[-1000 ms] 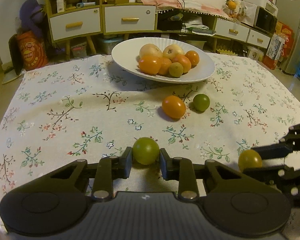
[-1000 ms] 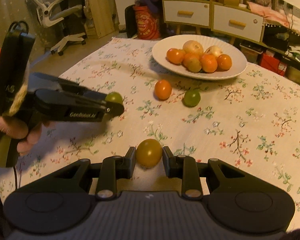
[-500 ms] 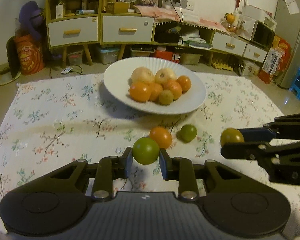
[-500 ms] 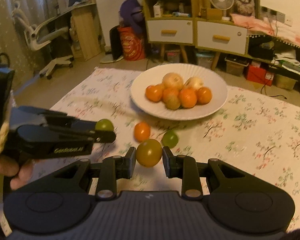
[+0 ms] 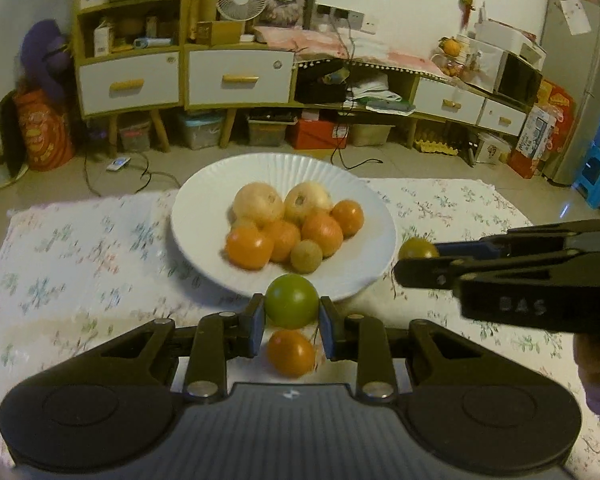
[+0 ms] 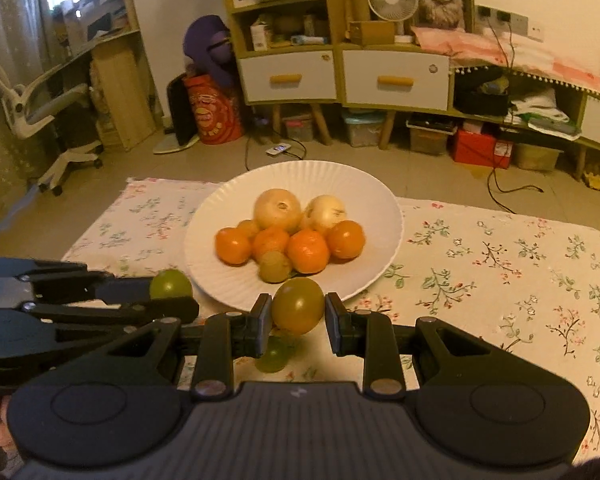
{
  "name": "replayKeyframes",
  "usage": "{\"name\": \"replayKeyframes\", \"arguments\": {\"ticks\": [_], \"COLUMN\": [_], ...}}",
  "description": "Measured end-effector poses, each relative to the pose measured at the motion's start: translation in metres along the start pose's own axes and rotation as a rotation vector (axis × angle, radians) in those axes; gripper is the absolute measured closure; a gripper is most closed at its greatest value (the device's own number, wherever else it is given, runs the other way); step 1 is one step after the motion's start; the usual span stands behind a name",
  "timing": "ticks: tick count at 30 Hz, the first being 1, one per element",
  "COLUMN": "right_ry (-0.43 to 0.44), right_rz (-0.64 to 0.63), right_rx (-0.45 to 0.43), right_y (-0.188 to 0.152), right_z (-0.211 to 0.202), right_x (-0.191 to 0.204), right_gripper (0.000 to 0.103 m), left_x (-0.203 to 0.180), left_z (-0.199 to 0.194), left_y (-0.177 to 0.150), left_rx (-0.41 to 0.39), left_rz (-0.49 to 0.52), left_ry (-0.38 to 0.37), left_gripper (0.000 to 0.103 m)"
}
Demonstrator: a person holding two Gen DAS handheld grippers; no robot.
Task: Organize fruits
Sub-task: 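Carry both held fruits over the white plate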
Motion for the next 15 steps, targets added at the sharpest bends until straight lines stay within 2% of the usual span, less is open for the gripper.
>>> {"name": "replayKeyframes", "arguments": {"ticks": [15], "right_ry": [-0.038], "right_rz": [-0.006], "right_rx": [0.0], "right_y": [0.014], "right_z": [0.024], "right_x": [-0.027], "right_gripper": [0.077], "left_x": [-0.01], "left_z": [0.043], "left_y": [0.016], "left_rx": [0.05], "left_rz": [0.053], "left_ry": [0.006], "left_gripper": [0.088]}}
Point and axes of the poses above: each gripper's, at about its wrist camera, not at the fingertips, and z roughly the way its jaws point, x to its left, y to its top, the point moved 4 cm from there along z, roughly the way its jaws point, and after that the axes turned 13 degrees about y, right-handed, at the moved point
